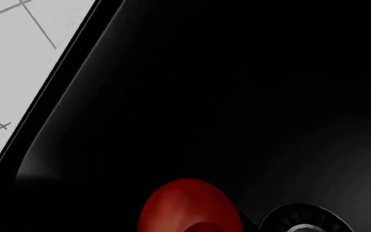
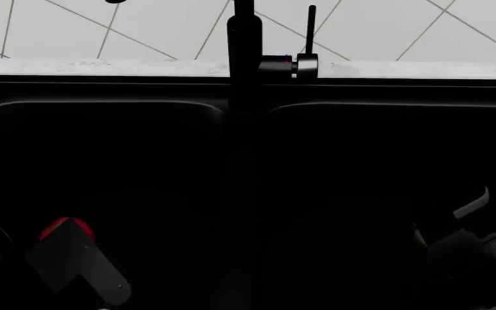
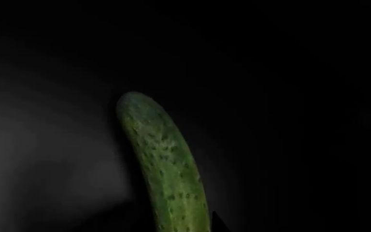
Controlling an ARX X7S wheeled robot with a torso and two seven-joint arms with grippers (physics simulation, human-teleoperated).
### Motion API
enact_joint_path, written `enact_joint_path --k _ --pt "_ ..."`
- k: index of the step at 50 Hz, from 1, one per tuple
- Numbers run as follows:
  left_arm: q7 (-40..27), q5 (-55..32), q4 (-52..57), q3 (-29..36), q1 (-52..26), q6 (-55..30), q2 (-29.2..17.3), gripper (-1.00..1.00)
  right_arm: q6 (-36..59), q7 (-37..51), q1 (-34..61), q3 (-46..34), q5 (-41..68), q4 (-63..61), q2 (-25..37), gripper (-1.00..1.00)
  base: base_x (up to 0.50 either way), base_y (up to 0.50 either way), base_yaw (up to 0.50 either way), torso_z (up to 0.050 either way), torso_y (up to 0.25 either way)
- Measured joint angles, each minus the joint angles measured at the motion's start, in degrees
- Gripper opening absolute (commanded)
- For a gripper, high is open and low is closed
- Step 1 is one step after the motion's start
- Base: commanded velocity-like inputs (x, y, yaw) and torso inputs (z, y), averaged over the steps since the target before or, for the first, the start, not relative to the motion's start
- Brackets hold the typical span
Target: Pick the vegetables from the sink and place them on the cutting board.
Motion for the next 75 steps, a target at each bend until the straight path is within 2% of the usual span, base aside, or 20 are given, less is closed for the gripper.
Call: enact_joint_path --k 10,19,38,50,63,67,75 --pt "-0.3 0.2 2.0 -1.3 2.1 4.4 -1.5 -1.0 14.6 -2.0 -6.8 1.9 1.5 -24.4 6.7 -1.0 0.0 0.0 0.0 0.0 0.161" --pt "-0.4 0.0 2.9 -2.3 3.4 6.8 -2.4 -1.0 23.6 -3.5 -10.2 2.6 2.3 -39.0 10.8 -1.0 0.0 0.0 0.0 0.0 0.25" --pt "-1.1 -1.2 4.9 -5.5 4.9 8.6 -3.9 -1.0 34.1 -4.9 -15.7 5.3 4.0 -63.2 17.3 -1.0 0.0 0.0 0.0 0.0 0.25" --pt "-2.1 -1.6 6.7 -7.4 5.0 9.1 -4.3 -1.0 40.4 -5.1 -15.8 7.5 4.8 -74.5 19.2 -1.0 -0.5 0.03 0.0 0.0 0.0" --pt "-3.6 -3.3 10.4 -11.3 3.9 7.9 -4.5 -1.0 48.2 -7.1 -11.2 8.7 6.4 -86.2 21.8 -1.0 -0.35 0.02 0.0 0.0 0.0" --pt "-4.1 -4.1 11.7 -13.0 3.2 7.2 -4.4 -1.0 50.0 -5.1 -8.6 9.1 10.5 -89.0 23.4 -1.0 0.0 -0.06 0.0 0.0 0.0" --pt "-4.9 -5.8 13.6 -16.4 2.1 5.9 -3.9 -1.0 51.9 7.1 -2.9 9.1 29.0 -91.7 27.9 -1.0 0.0 -0.5 0.0 0.0 0.0"
